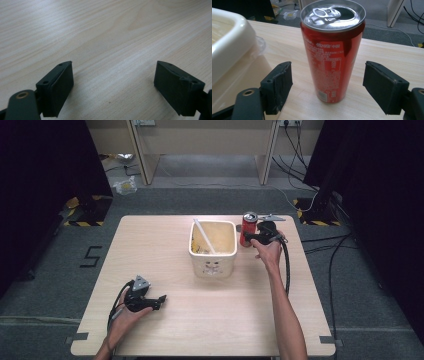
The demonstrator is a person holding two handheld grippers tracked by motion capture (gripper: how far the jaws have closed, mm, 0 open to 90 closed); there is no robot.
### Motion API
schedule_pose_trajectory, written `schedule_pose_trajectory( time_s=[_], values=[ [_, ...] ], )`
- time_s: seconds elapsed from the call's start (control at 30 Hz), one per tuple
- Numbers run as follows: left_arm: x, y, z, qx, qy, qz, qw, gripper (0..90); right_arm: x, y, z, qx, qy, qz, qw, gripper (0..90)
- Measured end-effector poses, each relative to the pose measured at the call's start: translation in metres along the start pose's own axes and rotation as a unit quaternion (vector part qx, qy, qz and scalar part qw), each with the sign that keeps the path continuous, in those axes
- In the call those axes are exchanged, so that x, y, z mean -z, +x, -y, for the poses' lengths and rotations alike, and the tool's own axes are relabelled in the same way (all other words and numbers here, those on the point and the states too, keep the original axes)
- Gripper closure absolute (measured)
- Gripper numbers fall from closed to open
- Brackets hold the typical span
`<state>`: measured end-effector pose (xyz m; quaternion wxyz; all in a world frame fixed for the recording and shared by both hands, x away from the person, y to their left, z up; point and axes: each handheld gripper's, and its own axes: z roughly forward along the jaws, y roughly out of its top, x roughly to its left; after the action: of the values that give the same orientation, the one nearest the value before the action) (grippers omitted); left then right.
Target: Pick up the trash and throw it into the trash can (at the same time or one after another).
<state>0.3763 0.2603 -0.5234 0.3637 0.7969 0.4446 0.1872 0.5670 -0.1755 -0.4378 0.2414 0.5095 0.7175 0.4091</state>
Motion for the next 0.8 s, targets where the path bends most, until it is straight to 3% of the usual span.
schedule_pose_trajectory(
  time_s=[0.67, 0.8],
  values=[
    [0.0, 0.0, 0.0, 0.0, 0.001, 0.0, 1.0, 15.1, -0.035, -0.004, 0.009, -0.009, 0.0, 0.001, 1.0, 23.4],
    [0.0, 0.0, 0.0, 0.0, 0.001, 0.0, 1.0, 15.1, -0.04, -0.004, 0.01, -0.015, -0.008, -0.003, 0.9998, 27.6]
  ],
)
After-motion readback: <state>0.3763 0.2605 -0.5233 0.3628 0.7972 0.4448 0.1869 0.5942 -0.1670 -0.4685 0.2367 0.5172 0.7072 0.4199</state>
